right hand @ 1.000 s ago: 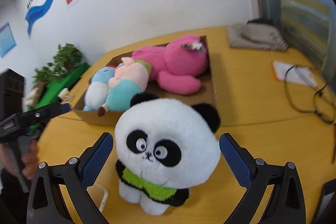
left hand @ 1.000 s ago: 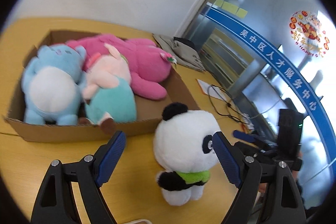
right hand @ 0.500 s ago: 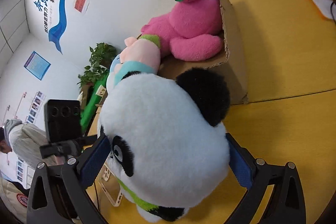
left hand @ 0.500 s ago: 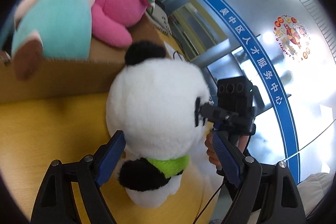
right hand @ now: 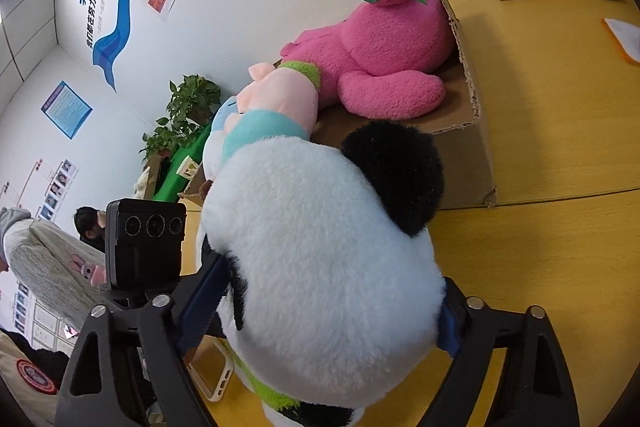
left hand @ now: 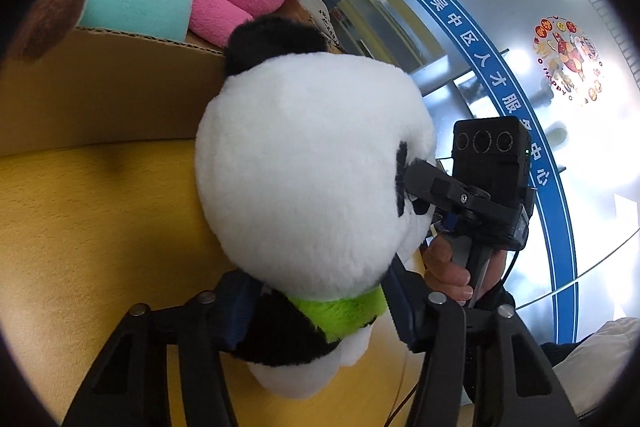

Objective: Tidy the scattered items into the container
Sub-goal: 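Grasp the white panda with the left tool while the right tool clamps it, then lift the panda with both tools and lower it into the box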

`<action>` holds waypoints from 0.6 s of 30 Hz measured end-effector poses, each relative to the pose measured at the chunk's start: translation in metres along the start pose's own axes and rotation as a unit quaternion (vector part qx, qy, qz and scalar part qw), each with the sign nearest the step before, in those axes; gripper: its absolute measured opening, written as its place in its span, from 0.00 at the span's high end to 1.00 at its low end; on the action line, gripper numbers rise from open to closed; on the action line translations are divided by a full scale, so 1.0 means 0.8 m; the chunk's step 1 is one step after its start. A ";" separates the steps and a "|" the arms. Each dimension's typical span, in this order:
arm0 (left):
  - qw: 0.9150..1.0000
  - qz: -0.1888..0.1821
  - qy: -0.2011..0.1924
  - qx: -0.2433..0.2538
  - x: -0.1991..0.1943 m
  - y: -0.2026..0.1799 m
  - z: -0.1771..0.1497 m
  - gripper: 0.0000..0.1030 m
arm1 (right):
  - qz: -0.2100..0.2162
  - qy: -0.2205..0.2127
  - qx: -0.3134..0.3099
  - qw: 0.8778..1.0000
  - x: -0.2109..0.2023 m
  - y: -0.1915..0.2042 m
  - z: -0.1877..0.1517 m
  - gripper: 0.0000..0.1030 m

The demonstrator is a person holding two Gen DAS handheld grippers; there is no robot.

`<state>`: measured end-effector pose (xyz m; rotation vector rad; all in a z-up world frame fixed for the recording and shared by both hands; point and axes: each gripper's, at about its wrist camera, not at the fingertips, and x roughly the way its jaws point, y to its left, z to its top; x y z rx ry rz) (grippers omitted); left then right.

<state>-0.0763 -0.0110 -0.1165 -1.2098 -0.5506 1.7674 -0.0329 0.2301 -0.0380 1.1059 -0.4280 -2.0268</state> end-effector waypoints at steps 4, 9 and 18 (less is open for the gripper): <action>1.000 0.008 -0.017 0.012 -0.022 -0.021 -0.002 0.49 | -0.003 -0.004 -0.016 1.000 -0.006 0.021 0.002 0.19; 0.997 0.026 -0.054 0.048 -0.066 -0.071 0.024 0.49 | 0.009 -0.029 -0.064 0.997 -0.031 0.069 0.026 0.19; 0.985 0.059 -0.116 0.110 -0.116 -0.134 0.160 0.49 | 0.004 -0.072 -0.200 0.977 -0.076 0.163 0.172 0.19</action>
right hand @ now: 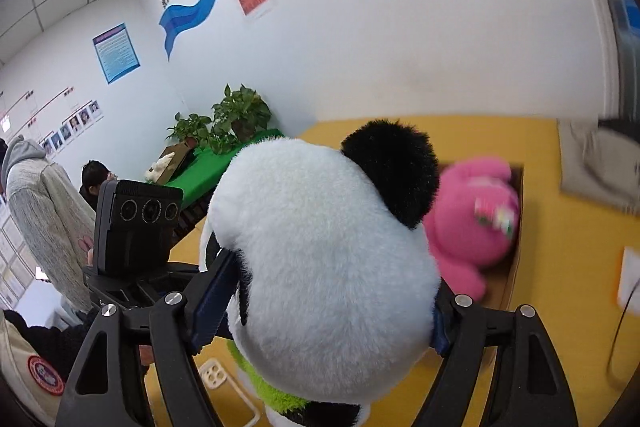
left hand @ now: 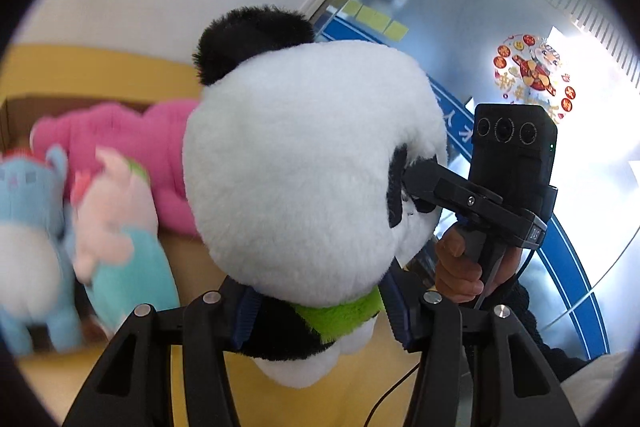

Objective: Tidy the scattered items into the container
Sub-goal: 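Lift the panda with both tools and lower it into the box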

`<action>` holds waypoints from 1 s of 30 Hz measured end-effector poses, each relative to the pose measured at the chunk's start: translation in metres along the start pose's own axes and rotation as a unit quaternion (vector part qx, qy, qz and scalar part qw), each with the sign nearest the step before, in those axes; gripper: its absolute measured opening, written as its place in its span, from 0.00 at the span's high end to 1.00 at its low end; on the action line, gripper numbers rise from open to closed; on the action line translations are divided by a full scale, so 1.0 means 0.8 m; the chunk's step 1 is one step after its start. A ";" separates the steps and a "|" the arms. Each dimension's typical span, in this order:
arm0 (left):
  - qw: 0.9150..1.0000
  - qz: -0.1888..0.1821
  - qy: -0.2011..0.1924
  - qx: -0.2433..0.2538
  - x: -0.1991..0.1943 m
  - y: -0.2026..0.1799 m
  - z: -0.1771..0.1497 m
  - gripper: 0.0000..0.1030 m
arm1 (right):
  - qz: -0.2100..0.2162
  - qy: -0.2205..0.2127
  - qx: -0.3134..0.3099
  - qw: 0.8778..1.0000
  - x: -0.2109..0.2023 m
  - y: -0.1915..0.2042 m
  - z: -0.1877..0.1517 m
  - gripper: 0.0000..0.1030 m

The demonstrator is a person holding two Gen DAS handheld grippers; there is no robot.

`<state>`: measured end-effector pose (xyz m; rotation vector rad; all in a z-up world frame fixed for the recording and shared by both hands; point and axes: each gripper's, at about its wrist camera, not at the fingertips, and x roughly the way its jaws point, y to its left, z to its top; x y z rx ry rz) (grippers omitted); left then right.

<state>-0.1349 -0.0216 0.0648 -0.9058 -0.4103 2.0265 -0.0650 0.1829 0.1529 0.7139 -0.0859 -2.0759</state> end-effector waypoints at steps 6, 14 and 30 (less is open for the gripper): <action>1.000 0.013 0.011 0.002 0.030 0.027 0.037 0.48 | -0.013 0.012 -0.020 1.000 0.024 -0.032 0.053 0.19; 0.998 0.024 0.038 -0.040 0.090 0.091 0.028 0.49 | -0.008 0.043 0.011 0.999 0.075 -0.103 0.037 0.18; 0.990 0.090 0.091 -0.054 0.160 0.117 -0.006 0.49 | 0.045 0.070 0.072 0.994 0.140 -0.211 -0.034 0.16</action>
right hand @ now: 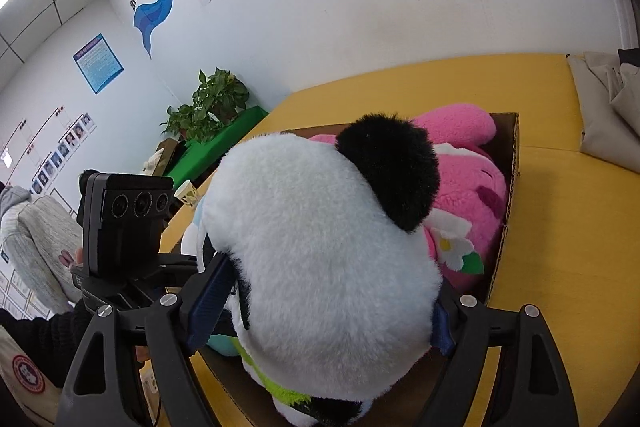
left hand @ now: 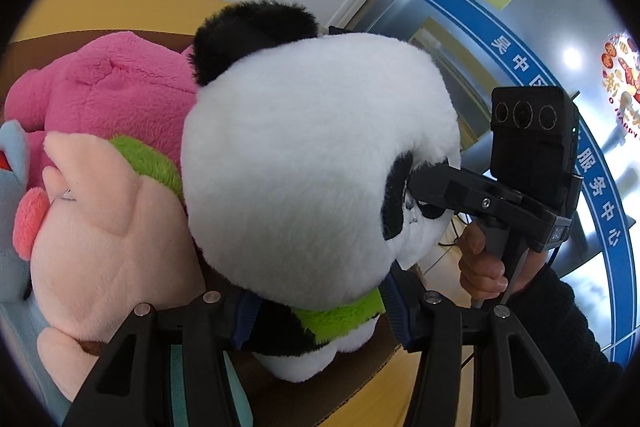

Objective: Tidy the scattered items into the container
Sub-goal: 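Lift the panda with both tools and lower it into the box, then open both tools and withdraw them from the box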

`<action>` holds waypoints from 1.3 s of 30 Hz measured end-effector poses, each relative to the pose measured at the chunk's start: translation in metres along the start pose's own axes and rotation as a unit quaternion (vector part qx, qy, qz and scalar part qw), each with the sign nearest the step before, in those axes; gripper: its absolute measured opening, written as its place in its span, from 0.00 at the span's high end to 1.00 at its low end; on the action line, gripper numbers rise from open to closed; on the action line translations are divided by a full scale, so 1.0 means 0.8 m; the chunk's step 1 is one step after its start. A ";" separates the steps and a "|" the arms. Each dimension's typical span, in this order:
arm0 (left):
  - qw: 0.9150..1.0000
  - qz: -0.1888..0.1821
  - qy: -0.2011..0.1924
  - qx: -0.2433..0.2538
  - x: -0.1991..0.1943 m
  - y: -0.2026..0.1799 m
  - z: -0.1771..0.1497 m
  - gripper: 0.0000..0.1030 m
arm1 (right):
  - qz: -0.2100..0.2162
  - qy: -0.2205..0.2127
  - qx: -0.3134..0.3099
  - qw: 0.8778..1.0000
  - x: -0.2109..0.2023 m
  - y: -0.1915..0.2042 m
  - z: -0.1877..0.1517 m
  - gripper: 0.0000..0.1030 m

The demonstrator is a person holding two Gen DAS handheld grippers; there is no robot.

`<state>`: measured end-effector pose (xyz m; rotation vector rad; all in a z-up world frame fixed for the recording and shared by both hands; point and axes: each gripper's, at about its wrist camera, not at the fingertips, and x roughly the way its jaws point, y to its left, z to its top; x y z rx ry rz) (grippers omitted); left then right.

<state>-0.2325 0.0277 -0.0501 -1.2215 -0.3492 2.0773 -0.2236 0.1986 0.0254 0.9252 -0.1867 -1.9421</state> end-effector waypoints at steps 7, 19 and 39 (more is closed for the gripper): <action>0.998 0.061 0.029 0.015 0.020 -0.006 -0.022 0.49 | -0.011 0.038 -0.007 0.999 0.011 -0.001 -0.014 0.16; 0.994 0.093 -0.053 0.004 -0.059 -0.029 -0.043 0.48 | -0.044 0.014 0.047 0.998 -0.029 0.009 -0.039 0.00; 0.921 0.327 -0.209 0.001 -0.247 -0.058 -0.169 0.23 | -0.344 -0.074 0.018 0.936 -0.053 0.253 -0.155 0.00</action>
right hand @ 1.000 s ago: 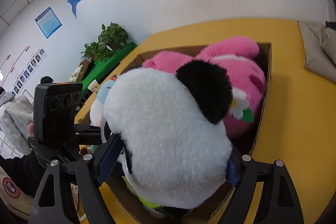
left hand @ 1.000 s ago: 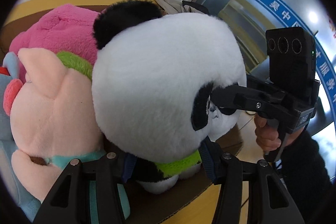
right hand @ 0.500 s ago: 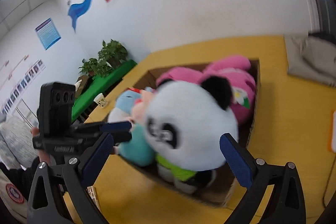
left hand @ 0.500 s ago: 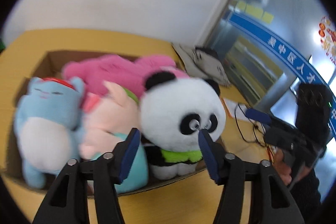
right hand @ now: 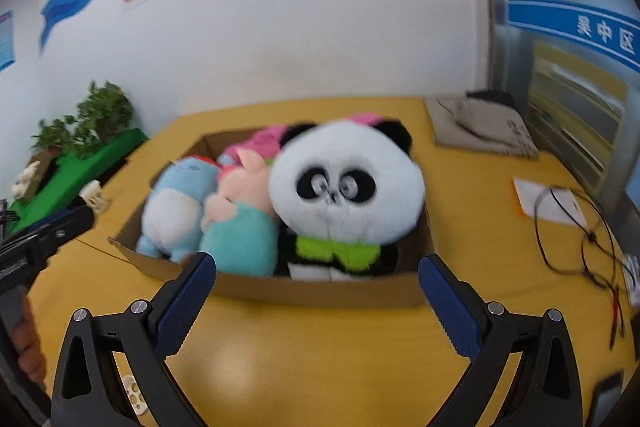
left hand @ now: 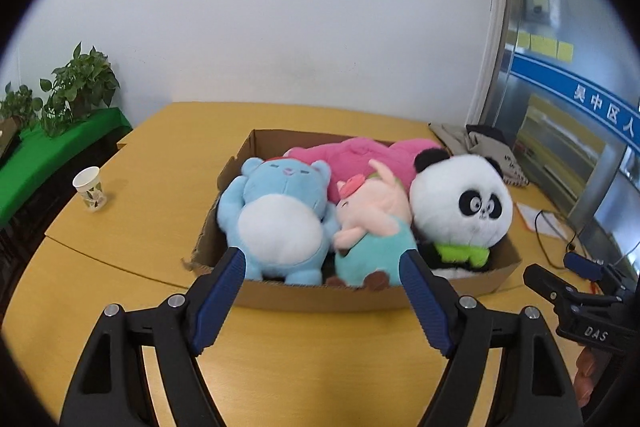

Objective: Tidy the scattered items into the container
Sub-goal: 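Open both tools and withdraw them from the box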

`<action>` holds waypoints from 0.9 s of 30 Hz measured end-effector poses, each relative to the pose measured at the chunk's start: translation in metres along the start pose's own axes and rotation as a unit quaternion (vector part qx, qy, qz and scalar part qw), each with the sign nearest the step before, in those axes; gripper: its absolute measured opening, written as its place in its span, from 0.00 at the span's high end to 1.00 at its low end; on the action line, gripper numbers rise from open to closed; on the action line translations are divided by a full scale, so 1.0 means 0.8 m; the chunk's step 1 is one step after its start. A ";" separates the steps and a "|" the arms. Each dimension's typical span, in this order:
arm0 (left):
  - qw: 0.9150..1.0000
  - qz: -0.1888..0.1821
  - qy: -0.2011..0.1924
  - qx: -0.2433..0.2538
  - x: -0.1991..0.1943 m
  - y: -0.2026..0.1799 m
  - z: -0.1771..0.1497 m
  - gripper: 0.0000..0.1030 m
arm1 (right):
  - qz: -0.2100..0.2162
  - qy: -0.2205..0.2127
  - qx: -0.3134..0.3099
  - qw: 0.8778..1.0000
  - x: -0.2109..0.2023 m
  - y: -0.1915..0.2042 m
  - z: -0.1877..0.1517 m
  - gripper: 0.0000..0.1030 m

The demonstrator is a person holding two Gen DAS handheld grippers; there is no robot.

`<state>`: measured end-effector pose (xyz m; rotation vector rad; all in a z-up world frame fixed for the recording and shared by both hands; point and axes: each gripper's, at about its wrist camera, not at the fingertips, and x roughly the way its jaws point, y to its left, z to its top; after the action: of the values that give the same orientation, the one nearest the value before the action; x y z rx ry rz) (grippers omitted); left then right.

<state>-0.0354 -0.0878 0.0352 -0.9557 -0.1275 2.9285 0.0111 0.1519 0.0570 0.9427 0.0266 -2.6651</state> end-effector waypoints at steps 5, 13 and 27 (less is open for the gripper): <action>1.000 -0.017 0.017 -0.013 -0.005 0.018 -0.014 0.23 | -0.021 0.020 0.011 1.000 -0.001 0.004 -0.015 0.00; 0.999 -0.040 0.021 -0.008 -0.009 0.021 -0.025 0.23 | -0.046 0.007 -0.015 0.999 -0.025 0.016 -0.014 0.00; 0.998 -0.055 0.027 0.006 -0.014 0.012 -0.030 0.23 | -0.051 -0.002 -0.028 0.998 -0.032 0.024 -0.013 0.00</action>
<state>-0.0125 -0.0965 0.0212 -0.9922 -0.1553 2.7971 0.0423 0.1425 0.0662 0.9418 0.1513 -2.7434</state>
